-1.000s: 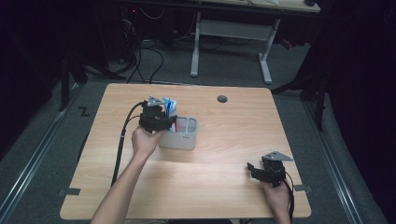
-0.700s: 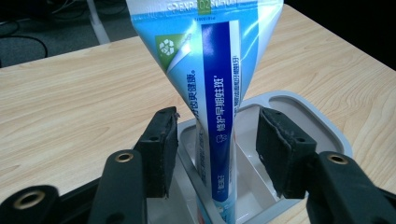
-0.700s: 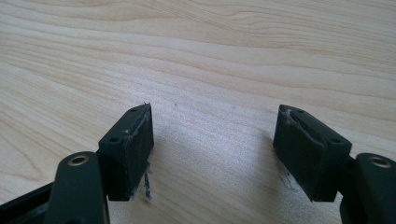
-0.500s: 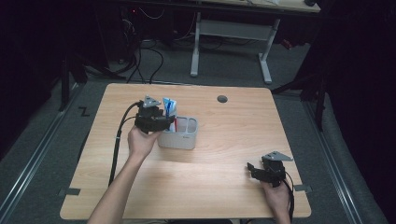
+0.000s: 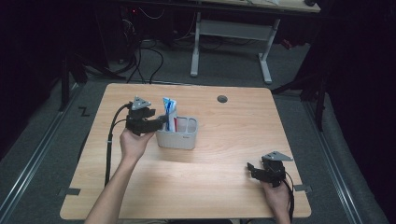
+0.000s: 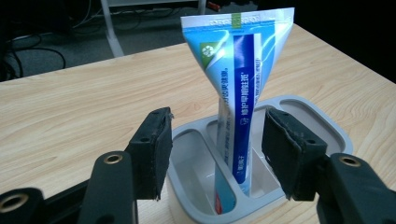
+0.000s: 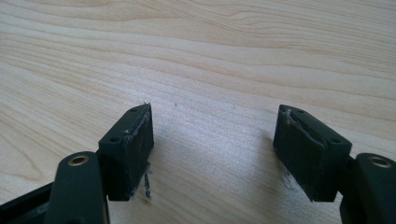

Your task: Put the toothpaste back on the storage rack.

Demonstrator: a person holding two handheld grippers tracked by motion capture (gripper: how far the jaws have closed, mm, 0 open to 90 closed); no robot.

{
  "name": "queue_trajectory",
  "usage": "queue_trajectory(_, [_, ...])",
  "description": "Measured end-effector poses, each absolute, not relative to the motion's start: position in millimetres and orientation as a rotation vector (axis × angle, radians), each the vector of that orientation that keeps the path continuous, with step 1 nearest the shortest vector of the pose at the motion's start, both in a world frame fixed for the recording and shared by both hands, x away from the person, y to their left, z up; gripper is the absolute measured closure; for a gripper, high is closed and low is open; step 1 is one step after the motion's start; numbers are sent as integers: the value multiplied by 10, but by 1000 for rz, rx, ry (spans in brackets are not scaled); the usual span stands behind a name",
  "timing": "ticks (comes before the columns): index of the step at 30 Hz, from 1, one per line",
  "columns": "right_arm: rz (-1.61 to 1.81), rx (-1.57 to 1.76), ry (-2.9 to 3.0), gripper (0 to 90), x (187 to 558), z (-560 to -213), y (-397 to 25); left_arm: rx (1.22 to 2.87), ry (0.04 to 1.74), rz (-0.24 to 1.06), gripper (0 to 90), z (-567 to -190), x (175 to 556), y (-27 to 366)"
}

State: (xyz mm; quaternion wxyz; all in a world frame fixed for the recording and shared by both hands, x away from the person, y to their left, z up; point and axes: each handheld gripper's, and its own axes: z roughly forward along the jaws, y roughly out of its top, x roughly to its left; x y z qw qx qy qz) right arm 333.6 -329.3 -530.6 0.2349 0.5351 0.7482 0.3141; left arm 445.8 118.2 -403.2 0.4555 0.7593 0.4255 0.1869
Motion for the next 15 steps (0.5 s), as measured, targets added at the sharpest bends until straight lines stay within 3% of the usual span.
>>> queue_trajectory(15, [862, 1469, 2053, 289, 3336, -5306, -3293, 1832, 1069, 489, 444, -4041, 4355, 1361])
